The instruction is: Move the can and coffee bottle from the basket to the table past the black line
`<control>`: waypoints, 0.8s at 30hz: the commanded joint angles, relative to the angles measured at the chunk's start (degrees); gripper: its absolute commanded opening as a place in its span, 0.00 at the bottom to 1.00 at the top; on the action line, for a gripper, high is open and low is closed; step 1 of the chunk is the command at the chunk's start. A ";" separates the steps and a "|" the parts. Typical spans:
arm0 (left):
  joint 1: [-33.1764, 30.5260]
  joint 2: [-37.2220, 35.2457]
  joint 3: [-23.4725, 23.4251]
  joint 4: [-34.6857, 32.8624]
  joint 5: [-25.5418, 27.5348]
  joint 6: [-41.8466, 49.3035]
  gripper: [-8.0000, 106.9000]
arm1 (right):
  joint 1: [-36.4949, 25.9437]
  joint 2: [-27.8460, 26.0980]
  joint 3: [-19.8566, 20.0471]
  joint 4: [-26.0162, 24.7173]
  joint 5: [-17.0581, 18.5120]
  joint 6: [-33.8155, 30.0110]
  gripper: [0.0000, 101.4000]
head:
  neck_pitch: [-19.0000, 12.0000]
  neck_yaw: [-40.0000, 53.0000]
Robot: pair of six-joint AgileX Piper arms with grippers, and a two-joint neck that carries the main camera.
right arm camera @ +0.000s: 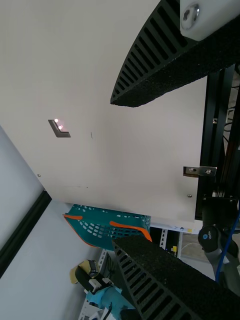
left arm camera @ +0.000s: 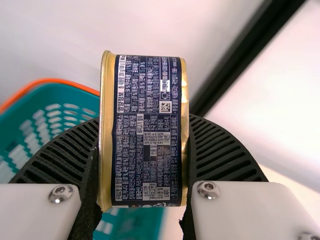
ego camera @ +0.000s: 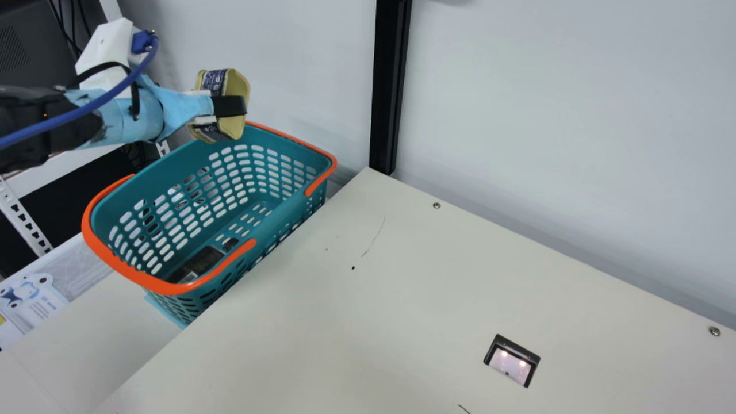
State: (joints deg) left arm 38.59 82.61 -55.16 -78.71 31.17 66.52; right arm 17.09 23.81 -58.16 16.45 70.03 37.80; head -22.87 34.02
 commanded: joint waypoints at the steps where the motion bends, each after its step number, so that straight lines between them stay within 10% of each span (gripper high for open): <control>1: -1.10 -5.21 1.79 3.69 0.86 -13.63 0.16 | 0.00 0.00 0.00 0.00 0.00 0.00 1.00 | -1.63 0.88; 12: -4.68 -16.91 1.69 17.52 17.74 -53.93 0.16 | 0.00 0.00 0.00 0.00 0.00 0.00 1.00 | -1.63 0.88; 24: -6.16 -23.38 -1.59 14.48 38.72 -80.29 0.16 | 0.00 0.00 0.00 0.00 0.00 0.00 1.00 | -1.63 0.88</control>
State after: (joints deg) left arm 32.45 59.61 -56.67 -63.34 65.89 -5.37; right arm 17.09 23.81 -58.16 16.45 70.03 37.80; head -23.17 34.02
